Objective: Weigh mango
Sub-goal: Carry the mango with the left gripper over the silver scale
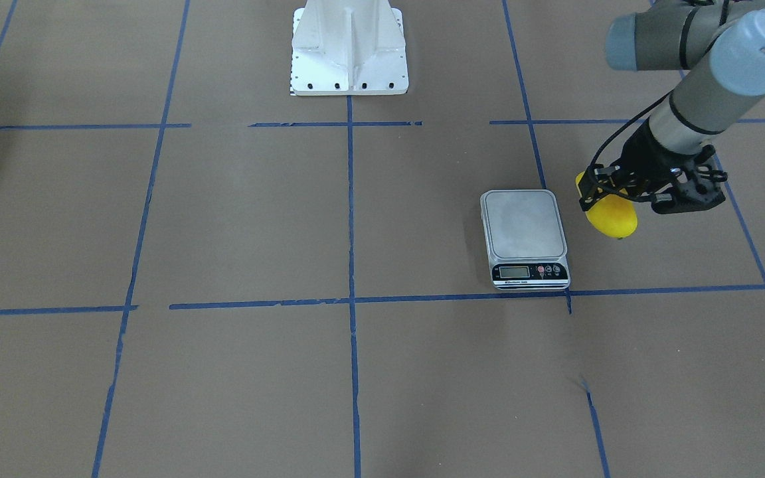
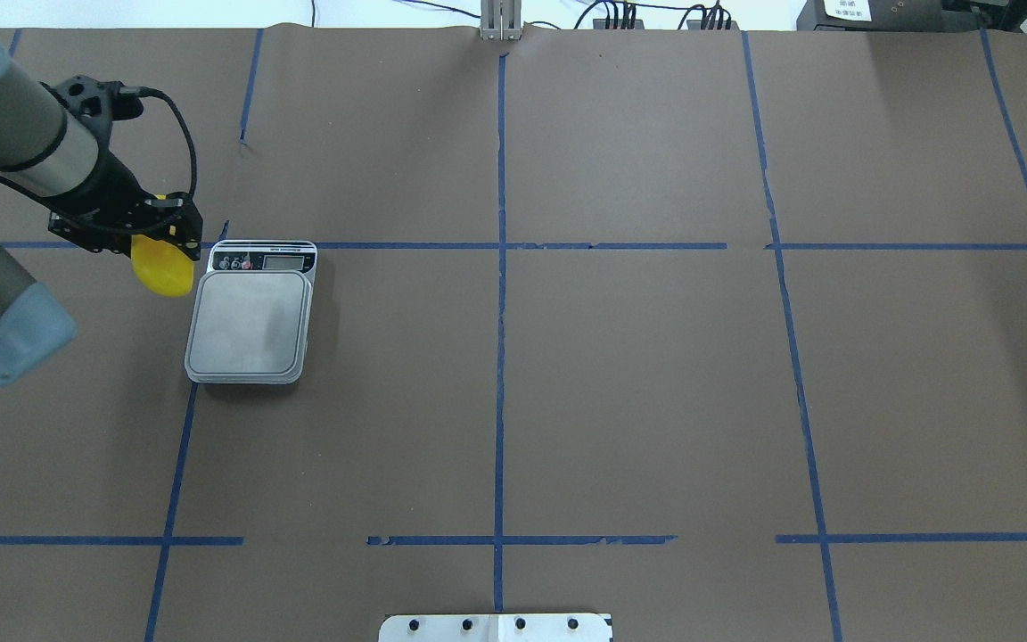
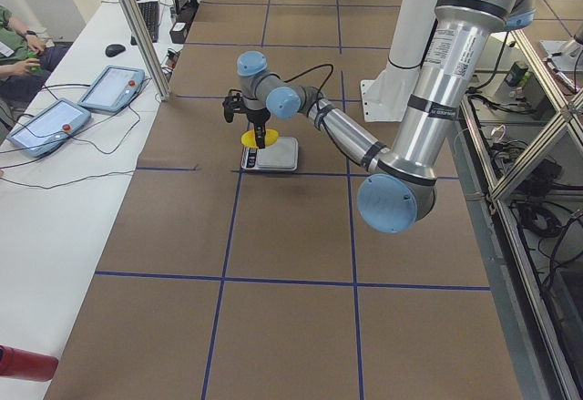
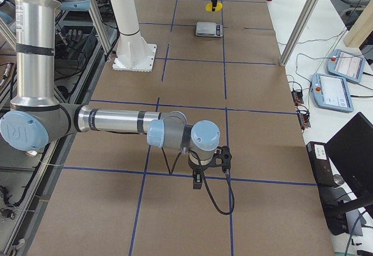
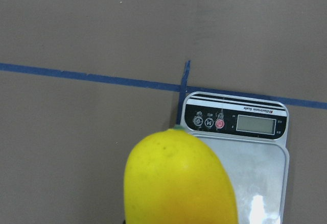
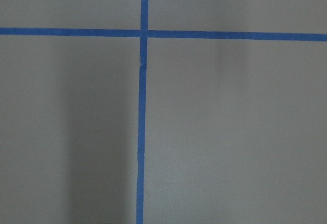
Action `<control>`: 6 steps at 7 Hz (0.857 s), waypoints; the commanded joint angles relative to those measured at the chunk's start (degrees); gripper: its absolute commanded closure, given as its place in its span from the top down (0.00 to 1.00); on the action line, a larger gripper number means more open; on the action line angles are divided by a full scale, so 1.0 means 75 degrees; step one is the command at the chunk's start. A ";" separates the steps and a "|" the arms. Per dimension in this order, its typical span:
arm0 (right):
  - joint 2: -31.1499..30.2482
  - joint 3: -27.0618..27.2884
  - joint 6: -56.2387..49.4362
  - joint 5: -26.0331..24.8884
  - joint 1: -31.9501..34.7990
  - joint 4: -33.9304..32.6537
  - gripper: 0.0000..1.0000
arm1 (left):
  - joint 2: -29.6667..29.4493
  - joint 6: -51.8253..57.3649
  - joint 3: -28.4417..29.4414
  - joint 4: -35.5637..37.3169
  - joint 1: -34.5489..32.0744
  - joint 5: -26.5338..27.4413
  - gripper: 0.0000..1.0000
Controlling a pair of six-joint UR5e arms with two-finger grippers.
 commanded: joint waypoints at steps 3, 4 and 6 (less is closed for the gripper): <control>0.0000 0.0000 -0.0003 0.0000 0.0000 0.0000 1.00 | -0.0161 -0.0445 0.0731 -0.0744 0.0823 0.0365 0.00; 0.0000 0.0000 -0.0003 0.0000 0.0000 0.0011 1.00 | -0.0161 -0.0445 0.0861 -0.0897 0.0835 0.0365 0.00; 0.0000 0.0000 -0.0003 0.0000 0.0000 0.0011 1.00 | -0.0138 -0.0410 0.0990 -0.0945 0.0881 0.0574 0.09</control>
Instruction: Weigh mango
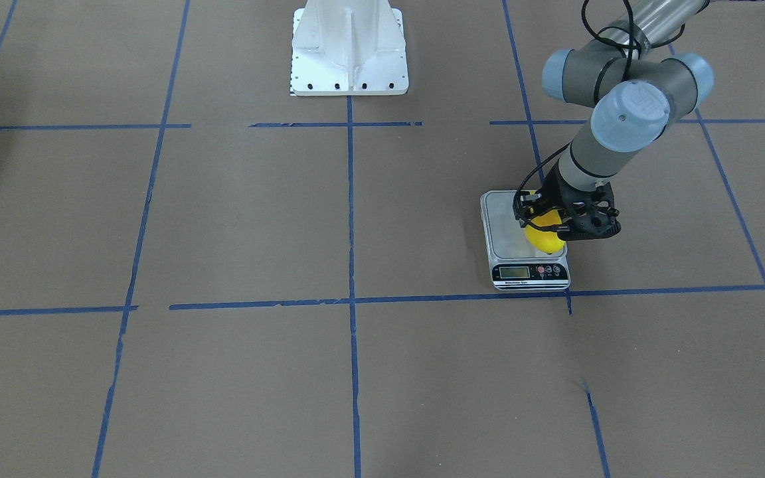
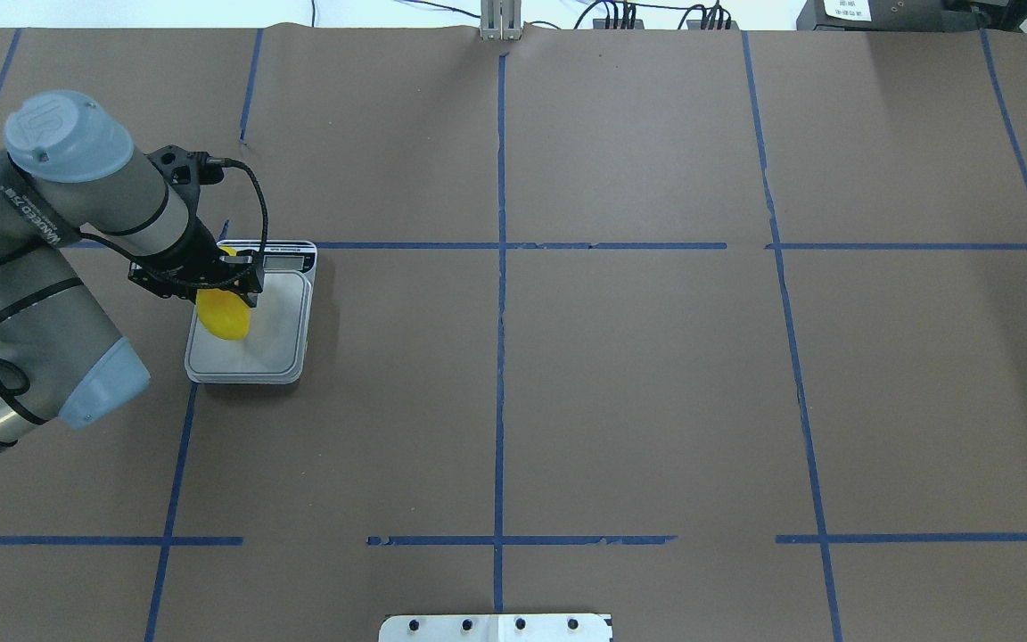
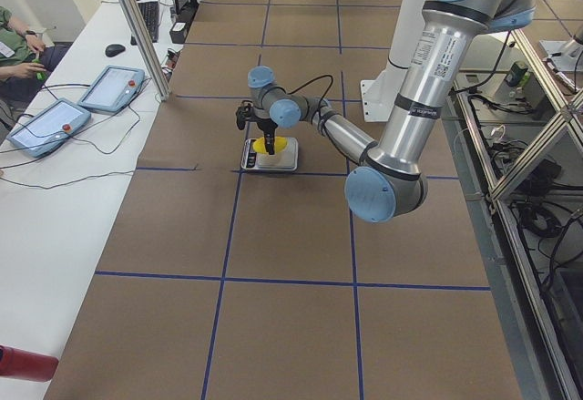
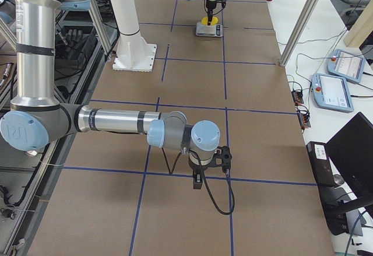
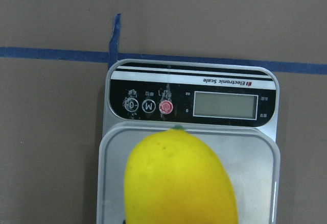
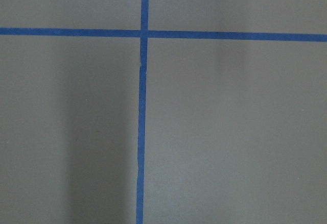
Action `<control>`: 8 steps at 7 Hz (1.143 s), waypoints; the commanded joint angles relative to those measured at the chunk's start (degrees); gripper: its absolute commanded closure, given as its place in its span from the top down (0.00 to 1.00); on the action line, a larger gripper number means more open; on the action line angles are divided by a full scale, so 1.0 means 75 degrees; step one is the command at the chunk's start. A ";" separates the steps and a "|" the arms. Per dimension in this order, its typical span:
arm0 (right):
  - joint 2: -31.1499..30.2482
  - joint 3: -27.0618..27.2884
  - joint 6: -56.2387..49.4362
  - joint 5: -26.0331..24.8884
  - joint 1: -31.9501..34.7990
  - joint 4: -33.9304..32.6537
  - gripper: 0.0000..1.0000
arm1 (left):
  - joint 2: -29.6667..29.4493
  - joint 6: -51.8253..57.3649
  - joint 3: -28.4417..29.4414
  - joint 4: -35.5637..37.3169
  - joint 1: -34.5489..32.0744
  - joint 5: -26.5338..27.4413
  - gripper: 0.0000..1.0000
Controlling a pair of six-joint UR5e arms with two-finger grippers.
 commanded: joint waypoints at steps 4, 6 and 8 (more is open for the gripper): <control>0.0000 0.0000 0.0000 0.0000 0.0000 -0.0005 1.00 | 0.0078 0.0100 -0.0246 -0.0005 -0.0132 0.0284 1.00; 0.0000 0.0000 0.0000 0.0000 0.0000 -0.0005 1.00 | 0.0102 0.0483 -0.1136 0.0914 -0.1078 0.0238 1.00; 0.0000 0.0000 0.0000 0.0000 0.0000 -0.0005 1.00 | 0.0113 0.2095 -0.1863 0.2438 -0.2191 0.0203 1.00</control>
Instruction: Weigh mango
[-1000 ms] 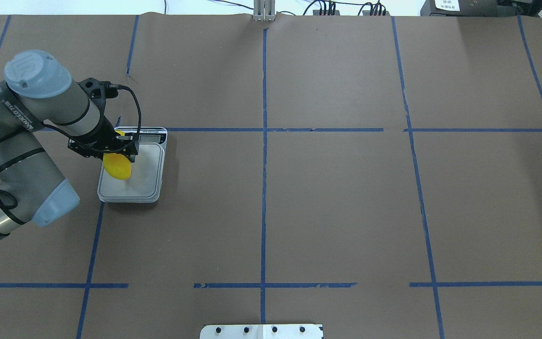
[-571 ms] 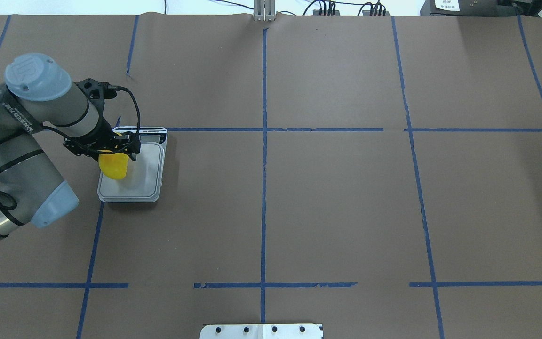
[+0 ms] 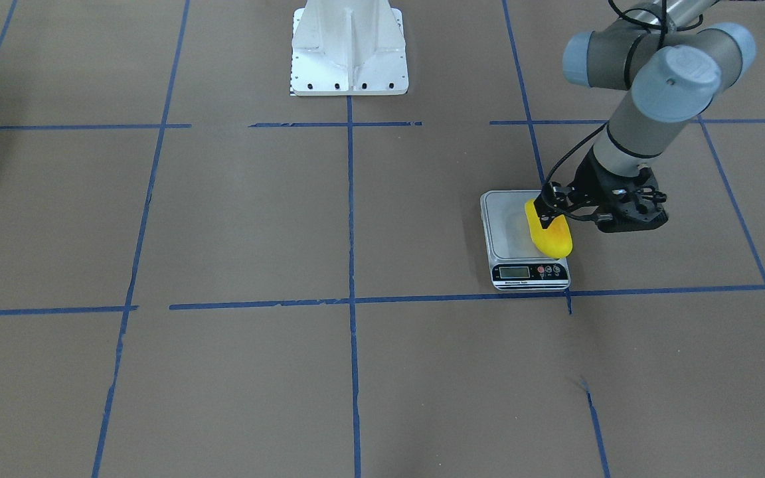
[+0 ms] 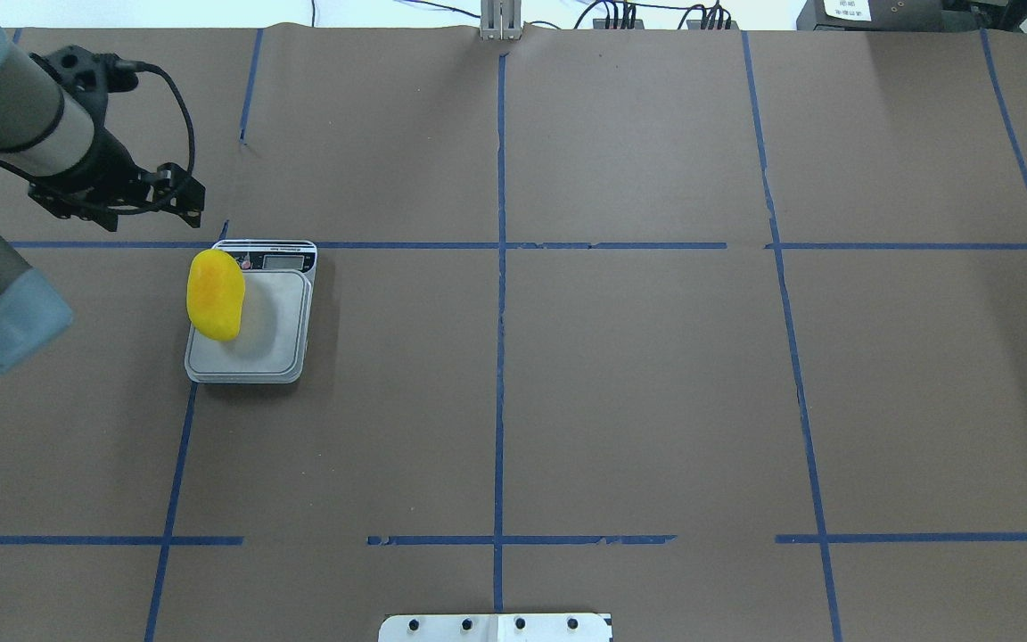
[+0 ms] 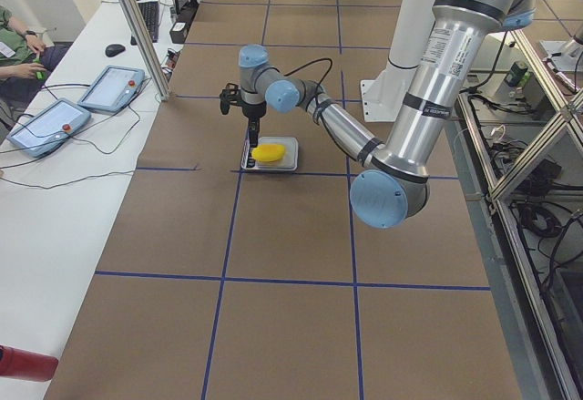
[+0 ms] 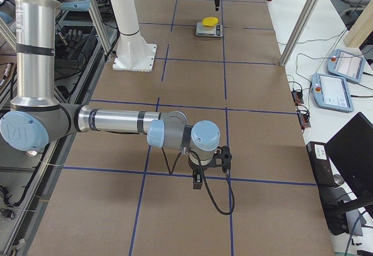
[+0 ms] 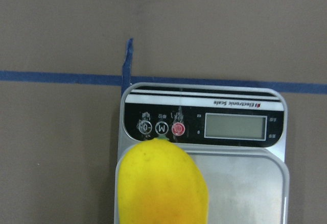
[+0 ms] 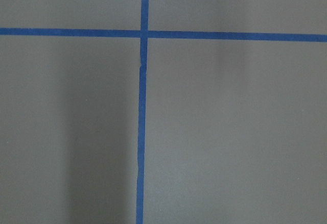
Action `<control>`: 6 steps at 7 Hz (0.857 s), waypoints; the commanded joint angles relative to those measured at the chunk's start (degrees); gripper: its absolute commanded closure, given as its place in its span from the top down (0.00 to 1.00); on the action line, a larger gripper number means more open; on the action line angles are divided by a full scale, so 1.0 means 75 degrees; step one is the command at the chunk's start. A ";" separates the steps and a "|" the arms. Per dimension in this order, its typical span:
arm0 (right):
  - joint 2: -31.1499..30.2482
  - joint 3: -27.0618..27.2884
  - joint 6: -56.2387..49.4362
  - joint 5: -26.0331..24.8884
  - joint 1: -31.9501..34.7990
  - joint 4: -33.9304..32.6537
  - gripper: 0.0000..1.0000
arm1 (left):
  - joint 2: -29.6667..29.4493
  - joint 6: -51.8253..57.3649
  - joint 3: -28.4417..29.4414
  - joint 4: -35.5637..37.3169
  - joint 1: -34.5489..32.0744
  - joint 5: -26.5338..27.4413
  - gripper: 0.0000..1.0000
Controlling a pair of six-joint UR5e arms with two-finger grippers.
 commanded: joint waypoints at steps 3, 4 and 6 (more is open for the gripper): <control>0.0000 0.0000 0.0000 0.0000 0.0000 0.0006 1.00 | 0.0889 0.4778 0.0030 0.1097 -0.2567 -0.0162 1.00; -0.0011 0.0000 0.0000 0.0000 0.0000 -0.0006 1.00 | 0.1276 0.5963 0.0393 0.1084 -0.3293 -0.0661 1.00; 0.0000 0.0000 0.0000 0.0000 0.0000 -0.0006 1.00 | 0.1934 0.7517 0.0898 0.1061 -0.4222 -0.1111 1.00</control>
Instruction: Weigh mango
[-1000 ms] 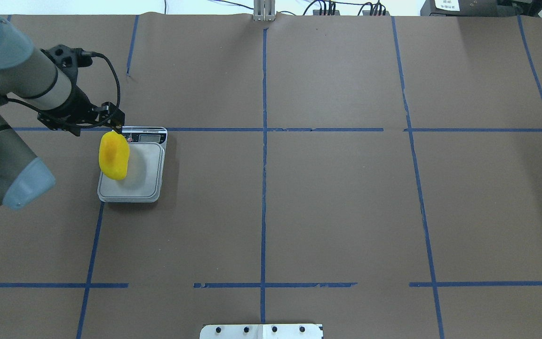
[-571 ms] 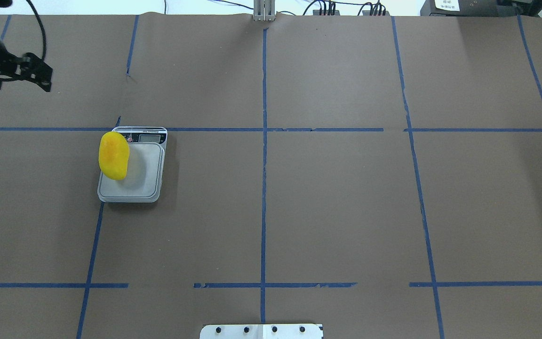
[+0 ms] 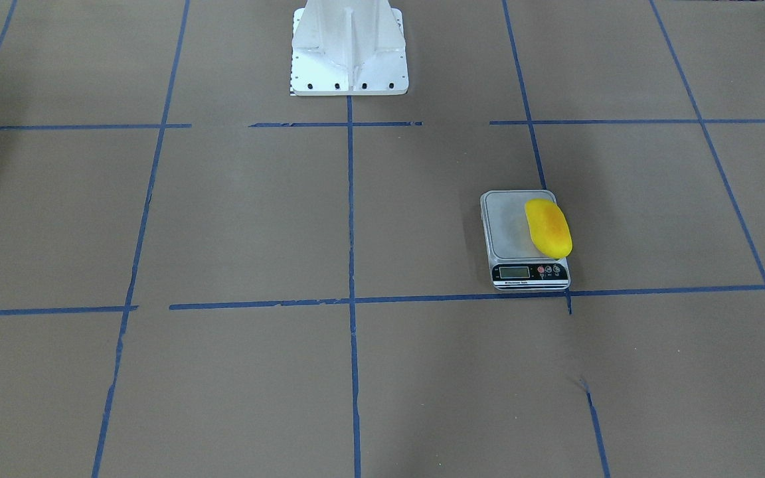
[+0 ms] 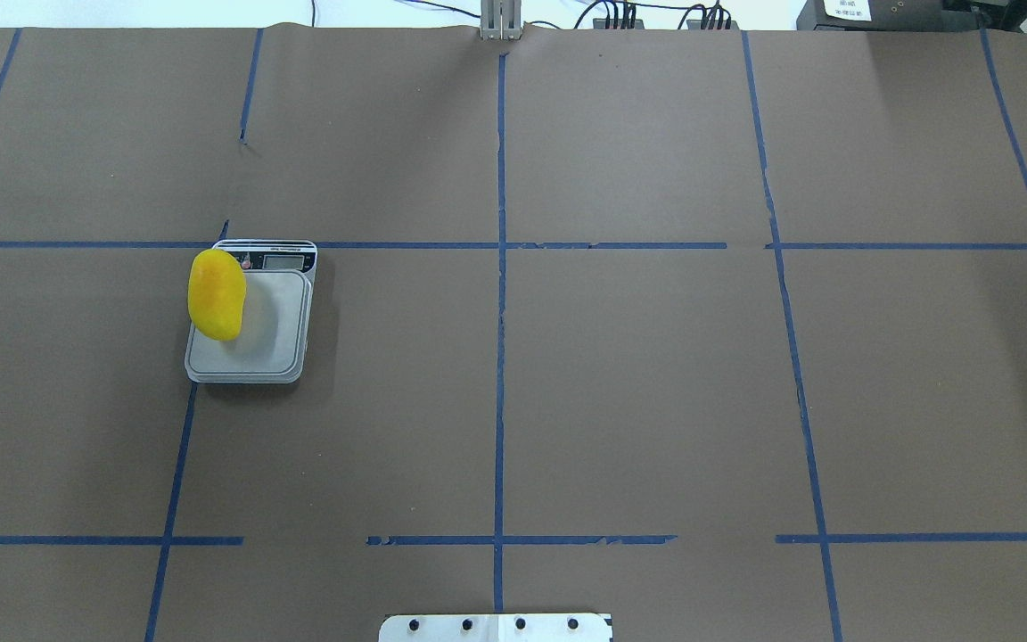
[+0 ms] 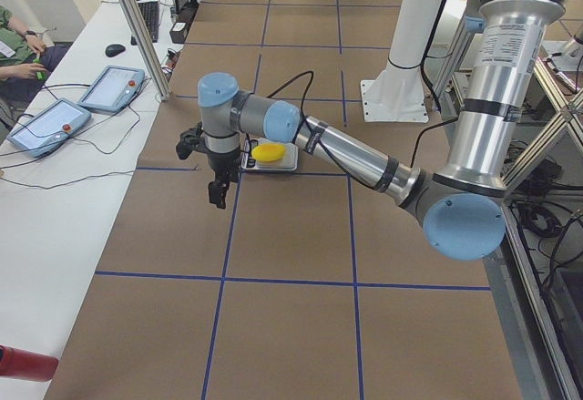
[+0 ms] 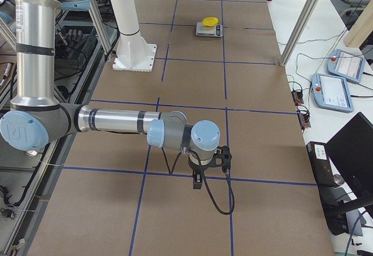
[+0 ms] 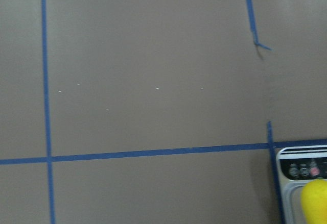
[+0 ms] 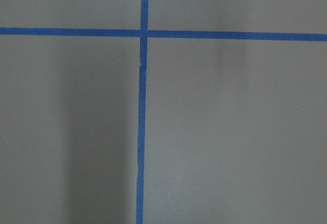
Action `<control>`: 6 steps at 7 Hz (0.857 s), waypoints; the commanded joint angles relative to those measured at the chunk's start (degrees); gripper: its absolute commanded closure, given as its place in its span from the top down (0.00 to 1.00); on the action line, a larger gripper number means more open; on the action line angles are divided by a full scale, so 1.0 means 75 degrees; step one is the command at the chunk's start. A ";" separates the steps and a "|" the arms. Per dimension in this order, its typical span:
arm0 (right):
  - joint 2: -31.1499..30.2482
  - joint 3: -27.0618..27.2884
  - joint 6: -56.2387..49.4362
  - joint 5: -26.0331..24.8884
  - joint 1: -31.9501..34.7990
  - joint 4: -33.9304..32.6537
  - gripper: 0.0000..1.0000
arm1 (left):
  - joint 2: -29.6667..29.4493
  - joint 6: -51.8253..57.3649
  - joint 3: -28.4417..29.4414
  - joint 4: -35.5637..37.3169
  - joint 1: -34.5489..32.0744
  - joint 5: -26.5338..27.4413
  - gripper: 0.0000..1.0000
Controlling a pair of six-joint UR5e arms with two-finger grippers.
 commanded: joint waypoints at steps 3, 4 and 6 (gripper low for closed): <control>0.0003 0.0000 0.0000 0.0000 0.0000 0.0010 1.00 | 0.0374 0.1031 0.1719 -0.0272 -0.0759 -0.0566 1.00; 0.0003 0.0000 0.0000 0.0000 0.0000 -0.0001 1.00 | 0.0652 0.1112 0.1745 -0.0411 -0.0759 -0.0847 1.00; 0.0003 0.0000 0.0000 0.0000 0.0000 -0.0001 1.00 | 0.1133 0.1124 0.1745 -0.1076 -0.0770 -0.1071 1.00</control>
